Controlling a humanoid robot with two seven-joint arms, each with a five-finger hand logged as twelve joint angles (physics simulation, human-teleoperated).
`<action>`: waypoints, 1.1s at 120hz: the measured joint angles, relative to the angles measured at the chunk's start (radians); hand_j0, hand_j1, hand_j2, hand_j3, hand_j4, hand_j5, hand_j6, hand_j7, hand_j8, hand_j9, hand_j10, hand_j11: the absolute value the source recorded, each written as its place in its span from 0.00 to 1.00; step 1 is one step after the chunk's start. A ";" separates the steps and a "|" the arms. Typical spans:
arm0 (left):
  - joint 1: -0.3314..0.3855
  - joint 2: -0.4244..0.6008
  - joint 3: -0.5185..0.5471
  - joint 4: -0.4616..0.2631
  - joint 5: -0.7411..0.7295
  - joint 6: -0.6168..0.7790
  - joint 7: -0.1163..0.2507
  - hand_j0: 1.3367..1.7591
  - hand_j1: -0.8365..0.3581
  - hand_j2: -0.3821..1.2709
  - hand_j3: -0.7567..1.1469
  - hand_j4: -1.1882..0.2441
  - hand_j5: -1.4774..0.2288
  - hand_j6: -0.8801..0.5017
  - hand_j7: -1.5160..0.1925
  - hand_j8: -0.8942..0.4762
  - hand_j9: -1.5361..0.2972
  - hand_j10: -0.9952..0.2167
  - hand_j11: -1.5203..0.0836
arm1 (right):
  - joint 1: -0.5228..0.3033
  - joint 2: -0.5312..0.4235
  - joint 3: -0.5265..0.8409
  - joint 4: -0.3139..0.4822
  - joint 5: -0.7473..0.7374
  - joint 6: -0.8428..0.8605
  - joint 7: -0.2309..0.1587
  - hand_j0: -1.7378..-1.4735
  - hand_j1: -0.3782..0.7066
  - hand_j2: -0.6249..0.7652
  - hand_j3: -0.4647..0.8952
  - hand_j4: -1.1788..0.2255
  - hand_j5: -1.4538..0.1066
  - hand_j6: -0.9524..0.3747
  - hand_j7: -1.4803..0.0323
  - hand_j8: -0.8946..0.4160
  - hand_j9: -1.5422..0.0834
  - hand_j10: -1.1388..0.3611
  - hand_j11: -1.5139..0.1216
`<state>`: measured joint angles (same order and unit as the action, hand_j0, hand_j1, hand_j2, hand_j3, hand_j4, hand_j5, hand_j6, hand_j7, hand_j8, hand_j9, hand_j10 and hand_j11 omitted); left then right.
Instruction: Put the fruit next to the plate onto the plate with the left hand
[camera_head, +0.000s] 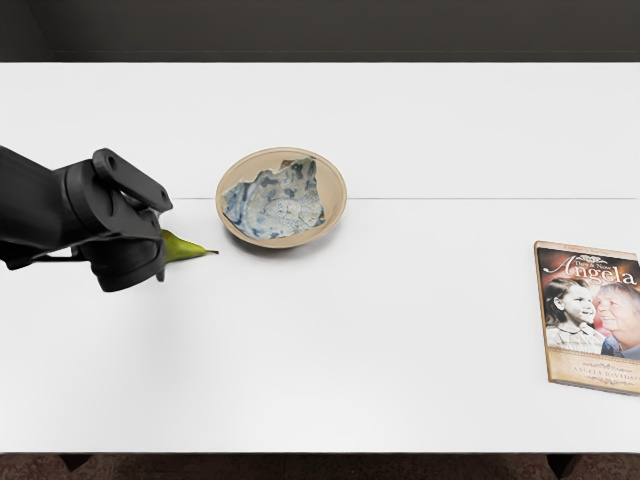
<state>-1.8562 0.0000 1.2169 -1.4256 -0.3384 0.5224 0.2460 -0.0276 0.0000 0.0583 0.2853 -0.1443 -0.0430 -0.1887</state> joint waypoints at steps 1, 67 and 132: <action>0.000 0.000 0.000 0.000 0.000 0.002 0.000 0.76 0.77 0.26 0.40 0.68 0.70 0.48 0.72 0.49 0.68 0.64 0.77 | 0.000 0.000 0.000 0.000 0.000 0.000 0.000 0.30 0.03 0.45 0.34 0.84 0.93 0.72 0.98 0.68 0.95 0.76 0.93; 0.025 0.000 -0.019 -0.028 0.001 0.086 0.003 0.76 0.76 0.26 0.40 0.67 0.69 0.47 0.71 0.49 0.68 0.63 0.76 | 0.000 0.000 0.000 0.000 0.000 0.000 0.000 0.30 0.03 0.45 0.34 0.84 0.93 0.72 0.98 0.68 0.95 0.76 0.93; 0.016 0.000 -0.038 -0.030 0.027 0.088 0.001 0.76 0.76 0.26 0.40 0.67 0.69 0.47 0.71 0.49 0.68 0.63 0.76 | 0.000 0.000 0.000 0.000 0.000 0.000 0.000 0.30 0.03 0.45 0.34 0.84 0.93 0.72 0.98 0.68 0.95 0.76 0.93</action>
<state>-1.8405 0.0000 1.1788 -1.4556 -0.3115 0.6109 0.2471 -0.0276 0.0000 0.0583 0.2854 -0.1446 -0.0429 -0.1887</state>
